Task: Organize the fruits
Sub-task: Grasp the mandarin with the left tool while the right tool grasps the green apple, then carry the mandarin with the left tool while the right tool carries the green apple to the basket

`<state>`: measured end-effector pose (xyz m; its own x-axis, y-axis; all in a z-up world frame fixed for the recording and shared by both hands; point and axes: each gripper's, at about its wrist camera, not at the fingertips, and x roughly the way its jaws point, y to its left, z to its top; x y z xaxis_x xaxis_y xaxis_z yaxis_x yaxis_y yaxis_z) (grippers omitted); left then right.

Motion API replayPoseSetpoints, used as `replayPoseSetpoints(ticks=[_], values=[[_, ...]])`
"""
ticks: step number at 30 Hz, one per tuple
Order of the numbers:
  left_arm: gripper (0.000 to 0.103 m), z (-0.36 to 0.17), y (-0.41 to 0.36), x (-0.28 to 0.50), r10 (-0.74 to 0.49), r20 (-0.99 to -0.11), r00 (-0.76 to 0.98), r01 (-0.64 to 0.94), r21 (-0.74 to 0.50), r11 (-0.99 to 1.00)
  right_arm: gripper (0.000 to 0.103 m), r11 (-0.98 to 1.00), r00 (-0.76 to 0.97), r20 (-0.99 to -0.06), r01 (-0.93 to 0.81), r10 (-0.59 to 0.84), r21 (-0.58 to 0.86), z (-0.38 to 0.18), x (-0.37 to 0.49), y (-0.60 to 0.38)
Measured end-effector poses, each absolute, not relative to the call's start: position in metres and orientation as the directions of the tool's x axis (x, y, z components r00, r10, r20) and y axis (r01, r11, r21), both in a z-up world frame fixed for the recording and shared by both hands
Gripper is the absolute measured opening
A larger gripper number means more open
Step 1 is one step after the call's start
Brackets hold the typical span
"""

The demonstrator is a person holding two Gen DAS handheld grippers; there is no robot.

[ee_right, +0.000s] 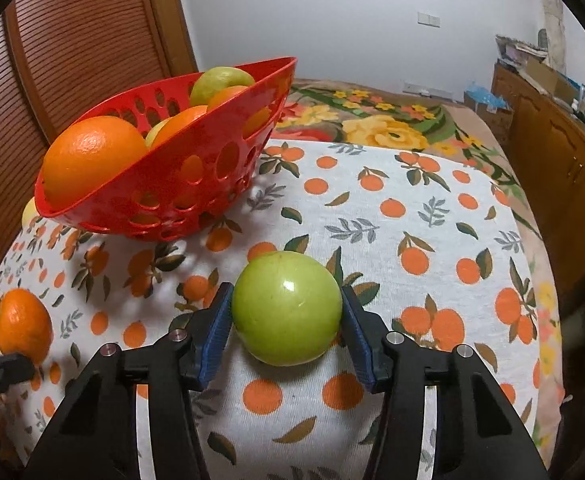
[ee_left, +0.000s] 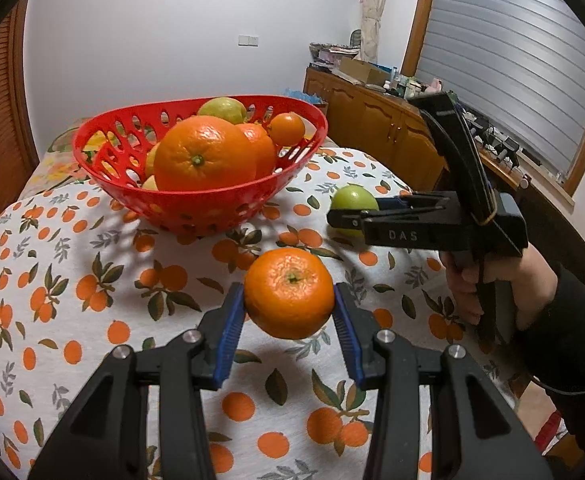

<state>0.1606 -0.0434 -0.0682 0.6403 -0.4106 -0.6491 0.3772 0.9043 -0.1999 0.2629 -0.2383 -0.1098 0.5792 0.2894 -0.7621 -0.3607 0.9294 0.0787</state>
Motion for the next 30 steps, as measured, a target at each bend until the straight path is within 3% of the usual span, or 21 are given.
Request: replayPoseSetpoints(ticks=[14, 30], values=[[0.043, -0.031, -0.022, 0.152, -0.397, -0.595, 0.698, 0.362, -0.185, 0.914, 0.053, 0.896, 0.646, -0.649, -0.423, 0.401, 0.133, -0.046, 0.213, -0.238], [0.043, -0.01, 0.011, 0.175, -0.339, -0.575, 0.745, 0.307, -0.155, 0.939, 0.053, 0.851, 0.683, -0.553, -0.517, 0.477, 0.095, 0.011, 0.206, -0.203]])
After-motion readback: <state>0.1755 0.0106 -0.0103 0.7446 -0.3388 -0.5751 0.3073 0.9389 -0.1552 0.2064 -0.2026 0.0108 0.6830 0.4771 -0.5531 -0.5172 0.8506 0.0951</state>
